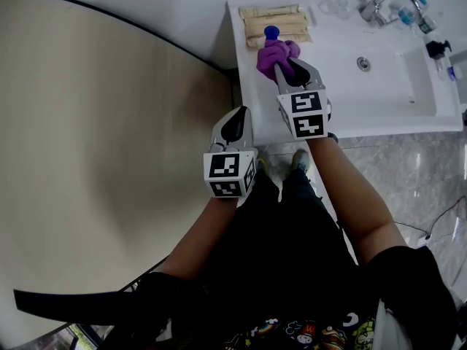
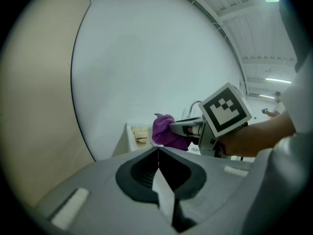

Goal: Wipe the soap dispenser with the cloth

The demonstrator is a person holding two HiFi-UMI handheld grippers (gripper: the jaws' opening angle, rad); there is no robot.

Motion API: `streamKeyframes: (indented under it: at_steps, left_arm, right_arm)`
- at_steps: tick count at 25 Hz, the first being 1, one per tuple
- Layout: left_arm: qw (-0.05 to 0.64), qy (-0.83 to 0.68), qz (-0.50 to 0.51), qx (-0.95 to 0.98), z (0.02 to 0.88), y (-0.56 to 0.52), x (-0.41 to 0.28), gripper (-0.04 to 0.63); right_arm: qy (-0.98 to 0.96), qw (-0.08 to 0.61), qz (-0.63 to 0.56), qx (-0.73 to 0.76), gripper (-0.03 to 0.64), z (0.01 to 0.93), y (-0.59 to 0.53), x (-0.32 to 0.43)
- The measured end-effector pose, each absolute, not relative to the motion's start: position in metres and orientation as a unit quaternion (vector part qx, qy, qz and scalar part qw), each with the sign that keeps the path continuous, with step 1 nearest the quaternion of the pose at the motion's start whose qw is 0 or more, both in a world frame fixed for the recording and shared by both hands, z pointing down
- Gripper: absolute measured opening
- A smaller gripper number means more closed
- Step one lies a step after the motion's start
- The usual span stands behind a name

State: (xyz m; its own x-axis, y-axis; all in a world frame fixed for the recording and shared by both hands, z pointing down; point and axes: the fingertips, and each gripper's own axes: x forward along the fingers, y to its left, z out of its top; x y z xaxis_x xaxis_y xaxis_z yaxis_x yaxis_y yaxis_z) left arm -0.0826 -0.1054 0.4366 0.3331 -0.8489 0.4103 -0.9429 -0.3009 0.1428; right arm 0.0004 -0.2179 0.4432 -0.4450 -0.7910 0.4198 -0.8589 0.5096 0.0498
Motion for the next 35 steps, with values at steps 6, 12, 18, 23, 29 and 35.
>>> streamKeyframes:
  at_steps: [6,12,18,23,29,35]
  left_arm:
    - [0.182,-0.558,0.132,0.799,0.438,-0.105,-0.079,0.002]
    - [0.183,-0.555,0.133,0.800,0.440,-0.103,-0.079,0.002]
    - [0.186,-0.552,0.135,0.801,0.439,-0.100,-0.079,0.002]
    - [0.187,-0.547,0.135,0.804,0.442,-0.103,-0.081,0.002]
    - [0.179,-0.540,0.132,0.812,0.437,-0.111,-0.077,0.002]
    - [0.147,-0.532,0.111,0.826,0.411,-0.122,-0.067,0.002]
  right_arm:
    - [-0.843,0.217,0.110,0.480,0.104,0.468,-0.192,0.003]
    - [-0.835,0.231,0.144,0.478,0.109,0.493,-0.169,0.003]
    - [-0.825,0.239,0.164,0.485,0.145,0.506,-0.155,0.005]
    - [-0.823,0.238,0.169,0.487,0.166,0.510,-0.146,0.006]
    - [-0.822,0.211,0.153,0.506,0.110,0.486,-0.148,0.011]
    - [-0.825,0.164,0.110,0.530,0.038,0.432,-0.157,0.019]
